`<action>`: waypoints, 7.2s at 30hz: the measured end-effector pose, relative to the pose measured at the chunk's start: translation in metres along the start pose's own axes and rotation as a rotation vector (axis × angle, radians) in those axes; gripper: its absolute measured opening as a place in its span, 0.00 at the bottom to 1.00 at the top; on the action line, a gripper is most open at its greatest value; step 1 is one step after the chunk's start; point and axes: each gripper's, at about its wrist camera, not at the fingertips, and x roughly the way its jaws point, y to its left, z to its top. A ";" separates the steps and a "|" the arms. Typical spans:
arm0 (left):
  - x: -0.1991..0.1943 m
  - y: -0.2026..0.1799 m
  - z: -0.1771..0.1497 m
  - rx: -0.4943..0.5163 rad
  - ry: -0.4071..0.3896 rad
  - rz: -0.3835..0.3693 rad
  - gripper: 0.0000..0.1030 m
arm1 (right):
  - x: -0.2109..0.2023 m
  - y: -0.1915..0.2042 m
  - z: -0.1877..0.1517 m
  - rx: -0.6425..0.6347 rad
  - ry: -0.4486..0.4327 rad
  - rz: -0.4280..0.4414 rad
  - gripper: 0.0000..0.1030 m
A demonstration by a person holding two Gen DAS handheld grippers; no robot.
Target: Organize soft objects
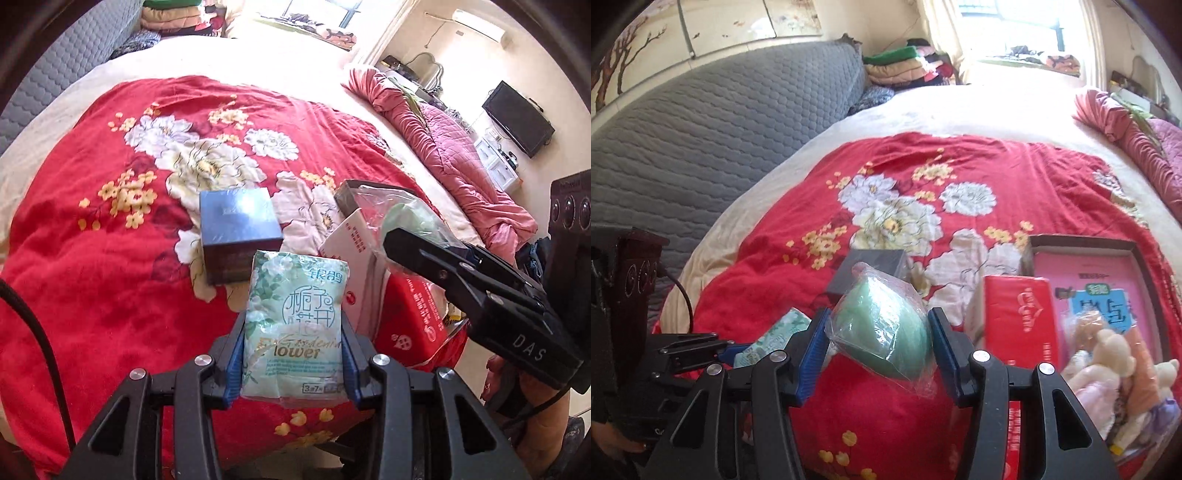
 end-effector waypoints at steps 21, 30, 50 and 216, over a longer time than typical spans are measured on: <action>0.043 -0.194 0.042 0.302 -0.009 -0.053 0.42 | -0.139 -0.170 -0.044 0.264 -0.215 -0.281 0.53; 0.102 -0.246 0.031 0.393 0.061 -0.051 0.42 | -0.140 -0.218 -0.077 0.334 -0.180 -0.358 0.53; 0.160 -0.261 0.022 0.462 0.136 0.006 0.43 | -0.097 -0.256 -0.093 0.367 -0.117 -0.375 0.54; 0.024 -0.151 -0.060 0.363 -0.049 0.158 0.83 | -0.164 -0.056 -0.154 0.385 -0.131 -0.582 0.77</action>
